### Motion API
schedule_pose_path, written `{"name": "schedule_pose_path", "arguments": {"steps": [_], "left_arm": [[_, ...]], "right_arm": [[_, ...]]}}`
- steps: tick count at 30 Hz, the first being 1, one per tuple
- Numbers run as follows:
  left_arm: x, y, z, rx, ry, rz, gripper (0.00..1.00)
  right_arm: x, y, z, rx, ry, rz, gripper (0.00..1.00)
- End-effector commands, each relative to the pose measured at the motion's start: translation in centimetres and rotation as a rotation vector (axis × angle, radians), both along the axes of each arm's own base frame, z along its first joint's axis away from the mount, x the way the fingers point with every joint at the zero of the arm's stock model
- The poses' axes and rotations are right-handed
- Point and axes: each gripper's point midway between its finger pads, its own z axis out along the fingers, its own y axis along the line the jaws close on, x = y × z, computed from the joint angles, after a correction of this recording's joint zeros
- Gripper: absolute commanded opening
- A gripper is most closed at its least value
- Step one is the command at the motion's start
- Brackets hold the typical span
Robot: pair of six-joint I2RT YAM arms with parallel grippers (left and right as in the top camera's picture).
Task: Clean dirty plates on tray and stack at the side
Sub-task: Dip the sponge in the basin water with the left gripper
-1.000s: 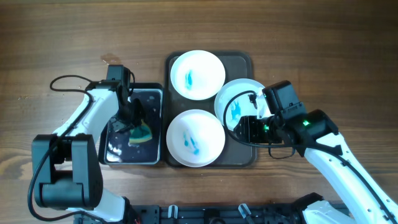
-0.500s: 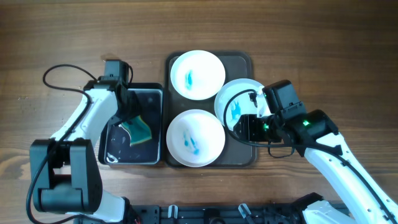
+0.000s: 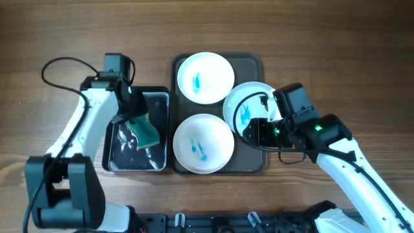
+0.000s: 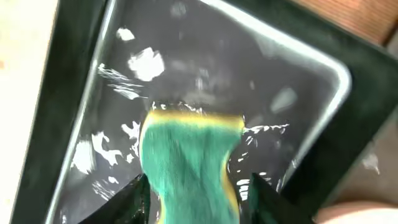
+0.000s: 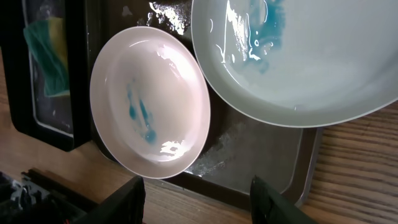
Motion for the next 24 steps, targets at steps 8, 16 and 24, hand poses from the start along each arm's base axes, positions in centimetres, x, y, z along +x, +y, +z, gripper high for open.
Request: {"name": "schedule_pose_path", "arguments": {"steps": [8,16,24], "left_arm": [[-5.1,-2.3,-1.9,-0.118,0.177,0.024,0.43],[-6.4,-2.0,-6.4,-0.109,0.142,0.041,0.04],[-4.2,-1.8,-2.7,-0.088,0.126,0.016,0.20]], "right_arm": [[0.3,-0.1,0.0,-0.012,-0.014,-0.006,0.56],[0.3,-0.1,0.0,-0.011,-0.014,-0.006,0.59],[0.3,-0.1,0.0,-0.011,-0.014,-0.007,0.59]]}}
